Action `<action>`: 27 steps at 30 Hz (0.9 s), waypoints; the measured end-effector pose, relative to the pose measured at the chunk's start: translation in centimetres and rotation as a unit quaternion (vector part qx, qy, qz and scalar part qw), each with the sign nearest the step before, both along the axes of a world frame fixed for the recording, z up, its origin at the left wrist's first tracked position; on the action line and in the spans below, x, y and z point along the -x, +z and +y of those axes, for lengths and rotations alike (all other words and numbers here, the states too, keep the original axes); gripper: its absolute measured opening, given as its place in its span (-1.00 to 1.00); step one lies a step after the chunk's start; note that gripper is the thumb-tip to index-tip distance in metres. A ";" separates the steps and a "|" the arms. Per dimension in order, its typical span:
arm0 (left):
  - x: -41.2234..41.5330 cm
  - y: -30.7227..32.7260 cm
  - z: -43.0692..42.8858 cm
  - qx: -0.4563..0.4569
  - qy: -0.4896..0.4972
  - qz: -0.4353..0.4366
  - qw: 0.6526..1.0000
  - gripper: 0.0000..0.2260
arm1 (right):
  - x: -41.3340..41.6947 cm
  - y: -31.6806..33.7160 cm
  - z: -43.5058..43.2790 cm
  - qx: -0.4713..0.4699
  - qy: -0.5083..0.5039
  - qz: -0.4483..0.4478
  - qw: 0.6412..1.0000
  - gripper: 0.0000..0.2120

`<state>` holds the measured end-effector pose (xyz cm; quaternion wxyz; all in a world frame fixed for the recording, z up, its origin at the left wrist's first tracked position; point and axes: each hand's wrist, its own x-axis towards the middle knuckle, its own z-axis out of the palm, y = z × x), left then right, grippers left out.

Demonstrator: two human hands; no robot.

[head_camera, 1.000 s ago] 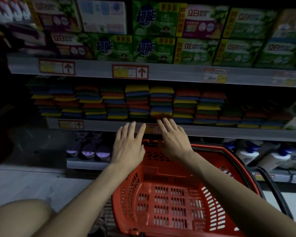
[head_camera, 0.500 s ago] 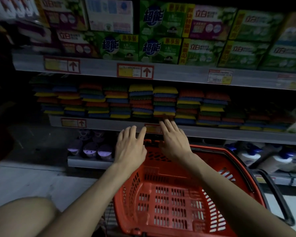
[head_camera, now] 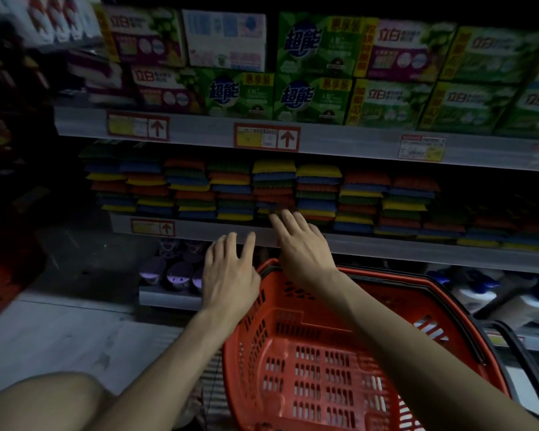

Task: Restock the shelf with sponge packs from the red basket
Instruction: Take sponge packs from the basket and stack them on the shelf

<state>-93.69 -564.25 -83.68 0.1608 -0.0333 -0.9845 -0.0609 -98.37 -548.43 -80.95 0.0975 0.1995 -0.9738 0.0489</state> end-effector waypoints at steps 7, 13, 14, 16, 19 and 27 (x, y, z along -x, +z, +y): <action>0.0 0.3 -0.8 -0.009 -0.003 0.012 1.000 -0.43 | 0.5 -0.1 -0.7 -0.032 -0.014 -0.010 0.999 -0.27; -0.2 0.8 0.3 -0.021 -0.028 0.032 0.999 -0.45 | -0.6 0.1 0.4 -0.043 0.006 -0.017 0.999 -0.20; -0.4 0.9 0.6 -0.022 -0.036 0.035 0.998 -0.46 | -1.0 0.2 0.9 -0.040 0.010 -0.016 0.999 -0.20; -0.9 0.9 1.2 -0.022 -0.060 0.040 0.997 -0.48 | -2.0 0.3 2.5 -0.036 0.012 -0.011 0.999 -0.21; -1.8 0.9 2.2 -0.019 -0.097 0.051 0.994 -0.50 | -4.1 0.2 5.9 -0.048 0.005 -0.006 0.999 -0.20; -5.6 -1.9 2.7 0.051 -0.125 -0.006 0.991 -0.37 | -12.3 -2.1 16.3 -0.071 -0.091 -0.057 0.992 -0.16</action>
